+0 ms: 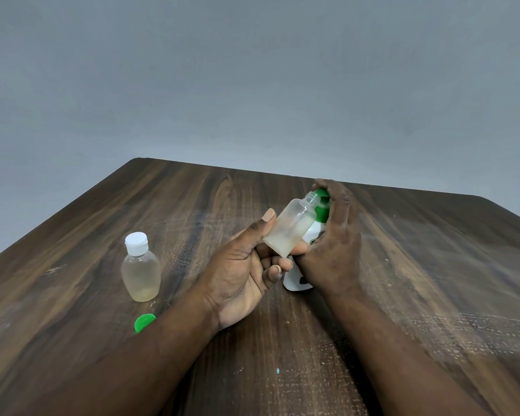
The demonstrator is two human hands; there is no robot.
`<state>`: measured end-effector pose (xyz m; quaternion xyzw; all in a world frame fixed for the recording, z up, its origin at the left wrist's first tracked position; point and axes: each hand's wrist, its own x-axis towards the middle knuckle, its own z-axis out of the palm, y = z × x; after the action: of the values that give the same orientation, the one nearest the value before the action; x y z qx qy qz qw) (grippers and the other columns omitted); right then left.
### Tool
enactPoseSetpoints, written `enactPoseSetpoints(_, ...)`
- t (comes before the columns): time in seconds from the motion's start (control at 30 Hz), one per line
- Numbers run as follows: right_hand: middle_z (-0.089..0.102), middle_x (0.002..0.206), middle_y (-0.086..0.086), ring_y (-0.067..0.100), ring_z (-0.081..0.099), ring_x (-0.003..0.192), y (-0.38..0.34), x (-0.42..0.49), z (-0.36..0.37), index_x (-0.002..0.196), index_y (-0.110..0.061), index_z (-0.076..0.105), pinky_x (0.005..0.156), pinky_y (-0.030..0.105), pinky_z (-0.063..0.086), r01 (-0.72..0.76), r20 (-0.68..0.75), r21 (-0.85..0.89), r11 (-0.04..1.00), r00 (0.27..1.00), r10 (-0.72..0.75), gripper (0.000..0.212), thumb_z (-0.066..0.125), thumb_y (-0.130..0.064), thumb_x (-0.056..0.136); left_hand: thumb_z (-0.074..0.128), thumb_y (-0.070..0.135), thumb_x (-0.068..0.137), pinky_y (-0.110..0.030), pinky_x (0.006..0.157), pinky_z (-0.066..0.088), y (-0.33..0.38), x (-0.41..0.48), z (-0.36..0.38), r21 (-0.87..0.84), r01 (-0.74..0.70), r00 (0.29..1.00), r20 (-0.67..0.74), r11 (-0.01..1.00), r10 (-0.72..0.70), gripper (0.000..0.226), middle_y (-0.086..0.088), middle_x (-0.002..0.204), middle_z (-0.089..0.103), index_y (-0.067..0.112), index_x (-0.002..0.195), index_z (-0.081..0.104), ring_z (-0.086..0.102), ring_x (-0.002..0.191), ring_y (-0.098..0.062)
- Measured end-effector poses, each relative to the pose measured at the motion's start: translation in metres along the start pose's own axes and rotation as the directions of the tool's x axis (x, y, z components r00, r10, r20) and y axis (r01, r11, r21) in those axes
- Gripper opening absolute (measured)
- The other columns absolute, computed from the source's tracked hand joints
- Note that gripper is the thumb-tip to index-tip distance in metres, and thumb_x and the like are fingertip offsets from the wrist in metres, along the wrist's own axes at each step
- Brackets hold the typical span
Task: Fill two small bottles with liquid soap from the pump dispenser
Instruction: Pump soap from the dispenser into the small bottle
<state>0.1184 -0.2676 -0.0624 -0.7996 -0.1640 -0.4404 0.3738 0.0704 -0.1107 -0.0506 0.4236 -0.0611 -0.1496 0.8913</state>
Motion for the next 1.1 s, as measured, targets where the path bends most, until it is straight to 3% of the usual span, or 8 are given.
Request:
enactPoseSetpoints(0.13,0.057,0.134,0.0,0.017,0.06,0.113,0.0,-0.0001,-0.0003,0.143,-0.015,0.049,0.09,0.022,0.049,0.004,0.013,0.013,1.0,1.0,-0.004,0.081,0.076,-0.03,0.069,0.065,0.044,0.09,-0.013,0.047,0.05,0.0003,-0.0002,-0.0004,-0.001,0.006,1.0,0.005,1.0,-0.006,0.057,-0.024,0.096,0.075,0.001,0.127,0.066,0.063,0.055,-0.01)
enactPoseSetpoints(0.23,0.058,0.129,0.0,0.018,0.061,0.103,-0.0009,0.0002,0.0003,0.14,-0.015,0.051,0.082,0.016,0.045,0.01,0.017,0.031,0.999,1.0,-0.011,0.075,0.068,-0.037,0.07,0.065,0.043,0.089,-0.013,0.046,0.05,0.0008,0.0001,0.0001,-0.005,0.003,1.0,0.006,1.0,-0.003,0.056,-0.024,0.096,0.075,0.001,0.126,0.066,0.063,0.054,-0.01)
enactPoseSetpoints(0.37,0.058,0.122,-0.003,0.022,0.062,0.09,0.0026,0.0009,0.0026,0.132,-0.014,0.054,0.076,0.008,0.037,0.011,0.031,0.016,1.0,0.999,-0.011,0.065,0.072,-0.026,0.071,0.065,0.043,0.089,-0.014,0.046,0.05,0.0015,0.0005,0.0,-0.007,0.003,1.0,0.003,1.0,-0.003,0.056,-0.025,0.096,0.075,0.002,0.127,0.065,0.063,0.054,-0.011)
enactPoseSetpoints(0.6,0.059,0.129,0.001,0.019,0.062,0.102,0.0016,-0.0003,0.0004,0.141,-0.02,0.049,0.08,0.017,0.047,-0.004,0.027,0.034,0.999,1.0,0.003,0.076,0.07,-0.035,0.069,0.065,0.043,0.09,-0.014,0.047,0.05,0.0001,0.0002,0.0,0.007,-0.002,1.0,0.005,1.0,0.002,0.058,-0.025,0.097,0.075,0.001,0.13,0.063,0.063,0.055,-0.011)
enactPoseSetpoints(0.73,0.058,0.134,0.003,0.016,0.059,0.112,0.0011,0.0005,-0.0001,0.143,-0.016,0.048,0.089,0.008,0.042,0.002,0.022,0.019,1.0,1.0,-0.003,0.081,0.073,-0.033,0.068,0.066,0.043,0.088,-0.014,0.047,0.05,0.0002,-0.0002,-0.0001,0.005,-0.004,1.0,0.009,1.0,0.004,0.06,-0.025,0.097,0.074,0.001,0.131,0.062,0.063,0.055,-0.011)
enactPoseSetpoints(0.97,0.058,0.124,0.0,0.019,0.061,0.098,0.002,0.0009,0.0013,0.133,-0.024,0.047,0.08,0.01,0.041,0.016,0.025,0.038,0.999,1.0,-0.017,0.073,0.077,-0.023,0.066,0.065,0.044,0.089,-0.013,0.046,0.05,-0.0002,0.0003,0.0,0.007,-0.003,1.0,0.011,1.0,0.002,0.055,-0.024,0.097,0.075,0.004,0.127,0.066,0.062,0.054,-0.01)
enactPoseSetpoints(1.1,0.058,0.126,0.0,0.015,0.059,0.101,-0.0002,0.0006,0.0,0.135,-0.014,0.052,0.082,0.006,0.038,0.012,0.009,0.044,0.999,1.0,-0.013,0.072,0.069,-0.034,0.068,0.065,0.044,0.088,-0.014,0.046,0.05,-0.0002,-0.0002,0.0005,0.005,-0.004,1.0,0.009,1.0,0.004,0.057,-0.024,0.097,0.075,0.003,0.127,0.065,0.063,0.055,-0.01)
